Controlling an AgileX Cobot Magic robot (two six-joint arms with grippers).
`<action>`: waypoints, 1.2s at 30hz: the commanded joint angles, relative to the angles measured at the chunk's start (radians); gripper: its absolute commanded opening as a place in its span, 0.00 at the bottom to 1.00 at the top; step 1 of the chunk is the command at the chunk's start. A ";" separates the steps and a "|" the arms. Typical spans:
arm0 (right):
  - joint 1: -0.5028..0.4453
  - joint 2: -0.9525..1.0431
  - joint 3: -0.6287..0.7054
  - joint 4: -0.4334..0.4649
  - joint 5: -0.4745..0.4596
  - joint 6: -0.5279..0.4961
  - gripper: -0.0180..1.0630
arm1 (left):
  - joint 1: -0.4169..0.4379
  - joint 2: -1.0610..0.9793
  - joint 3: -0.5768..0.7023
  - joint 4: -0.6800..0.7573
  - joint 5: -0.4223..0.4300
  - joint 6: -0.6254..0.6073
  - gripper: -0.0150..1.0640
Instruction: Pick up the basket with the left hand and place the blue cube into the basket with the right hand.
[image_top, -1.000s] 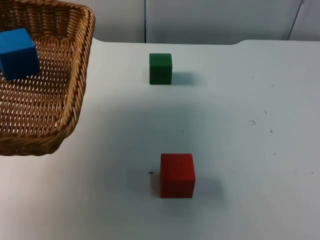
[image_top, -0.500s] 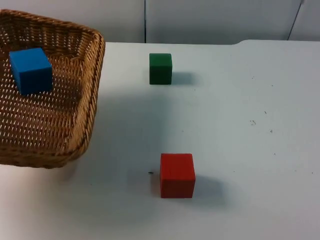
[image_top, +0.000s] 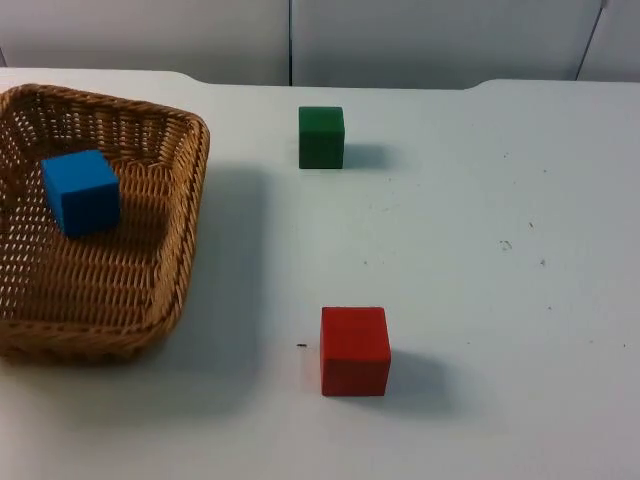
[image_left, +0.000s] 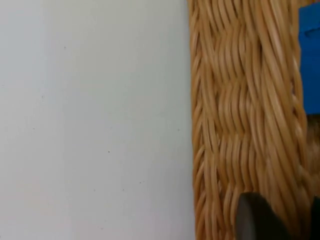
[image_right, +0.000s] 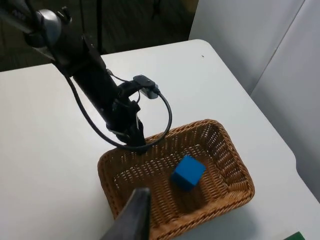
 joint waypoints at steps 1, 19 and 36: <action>0.005 -0.008 -0.007 0.009 0.003 -0.008 0.90 | -0.007 0.020 -0.009 -0.026 -0.003 0.018 0.01; 0.005 -0.008 -0.007 0.011 0.008 -0.008 0.90 | -0.007 0.069 -0.009 -0.005 -0.104 0.055 0.25; 0.005 -0.008 -0.007 0.009 0.015 -0.017 0.90 | -0.007 -0.071 -0.009 0.059 -0.112 0.061 0.99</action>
